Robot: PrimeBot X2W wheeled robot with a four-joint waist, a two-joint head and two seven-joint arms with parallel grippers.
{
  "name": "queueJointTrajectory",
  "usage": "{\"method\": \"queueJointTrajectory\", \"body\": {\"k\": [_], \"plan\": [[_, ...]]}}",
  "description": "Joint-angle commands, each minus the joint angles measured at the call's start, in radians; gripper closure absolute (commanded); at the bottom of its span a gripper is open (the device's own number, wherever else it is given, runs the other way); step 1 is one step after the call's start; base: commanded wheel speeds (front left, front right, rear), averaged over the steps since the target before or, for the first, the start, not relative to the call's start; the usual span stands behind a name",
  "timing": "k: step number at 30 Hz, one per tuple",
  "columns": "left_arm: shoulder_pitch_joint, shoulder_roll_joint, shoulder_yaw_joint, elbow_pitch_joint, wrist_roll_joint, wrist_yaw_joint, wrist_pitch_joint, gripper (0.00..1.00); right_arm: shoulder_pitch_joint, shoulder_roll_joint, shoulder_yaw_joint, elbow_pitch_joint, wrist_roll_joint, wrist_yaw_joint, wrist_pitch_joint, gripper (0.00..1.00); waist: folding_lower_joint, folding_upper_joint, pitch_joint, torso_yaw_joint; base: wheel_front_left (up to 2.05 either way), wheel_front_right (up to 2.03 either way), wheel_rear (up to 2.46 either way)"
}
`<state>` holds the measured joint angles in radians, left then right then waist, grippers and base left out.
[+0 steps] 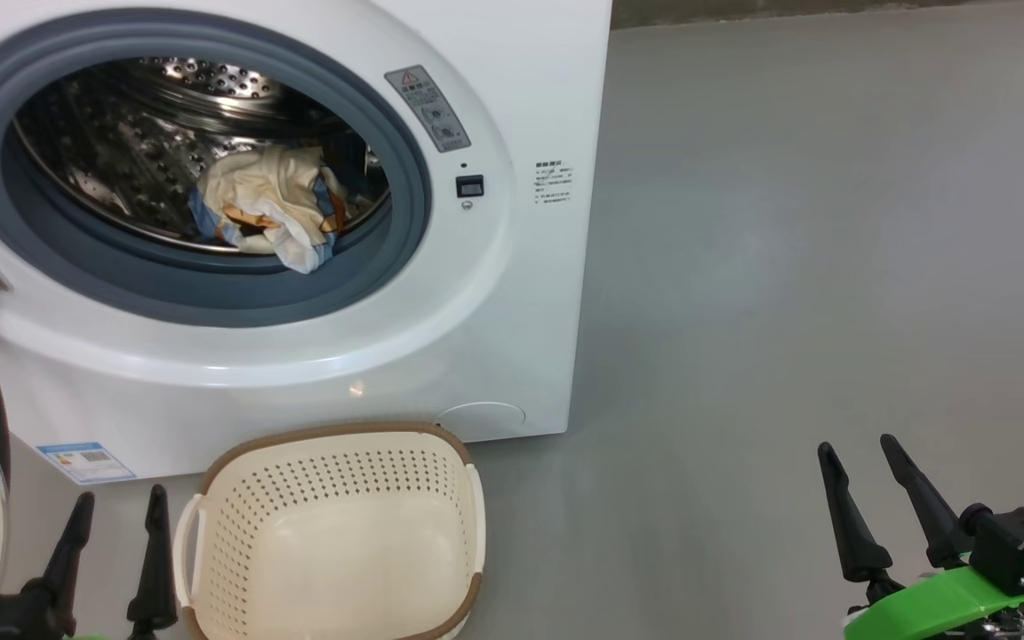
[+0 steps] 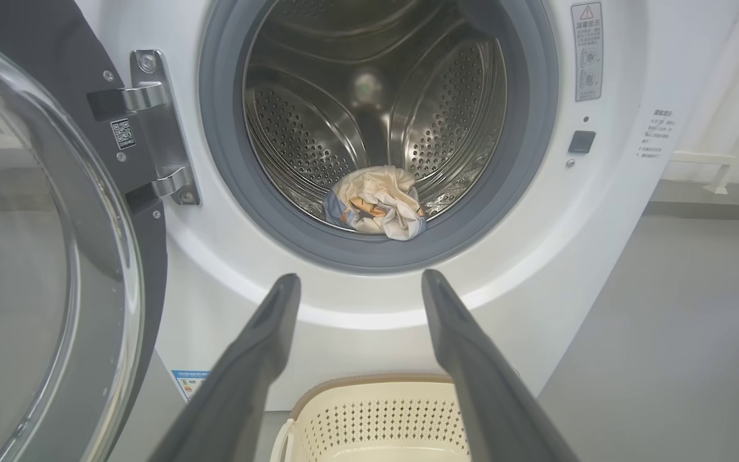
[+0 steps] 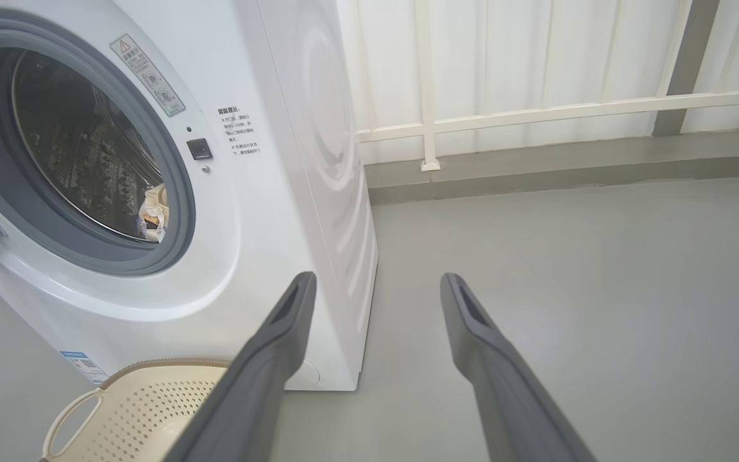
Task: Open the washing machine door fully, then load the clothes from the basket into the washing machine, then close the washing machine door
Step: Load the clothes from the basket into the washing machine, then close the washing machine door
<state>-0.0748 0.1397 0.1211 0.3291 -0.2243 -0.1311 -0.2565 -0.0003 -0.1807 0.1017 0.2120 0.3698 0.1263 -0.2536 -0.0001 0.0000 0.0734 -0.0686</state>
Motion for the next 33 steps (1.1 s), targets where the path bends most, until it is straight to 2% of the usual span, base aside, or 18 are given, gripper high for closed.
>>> {"method": "queueJointTrajectory", "body": {"k": [1, 33], "plan": [[-0.002, 0.017, 0.042, -0.037, 0.015, 0.0, -0.005, 0.0, 0.002, -0.02, 0.014, -0.026, 0.005, 0.004, -0.008, 0.0, 0.0001, 0.0, -0.007, 0.006, 0.0, 0.0, 0.0], [0.055, -0.01, 0.078, -0.047, 0.021, 0.0, -0.005, 0.0, 0.035, -0.033, 0.018, -0.028, 0.008, 0.004, -0.008, 0.0, 0.0001, 0.0, -0.041, 0.016, 0.0, 0.0, 0.0]]}}
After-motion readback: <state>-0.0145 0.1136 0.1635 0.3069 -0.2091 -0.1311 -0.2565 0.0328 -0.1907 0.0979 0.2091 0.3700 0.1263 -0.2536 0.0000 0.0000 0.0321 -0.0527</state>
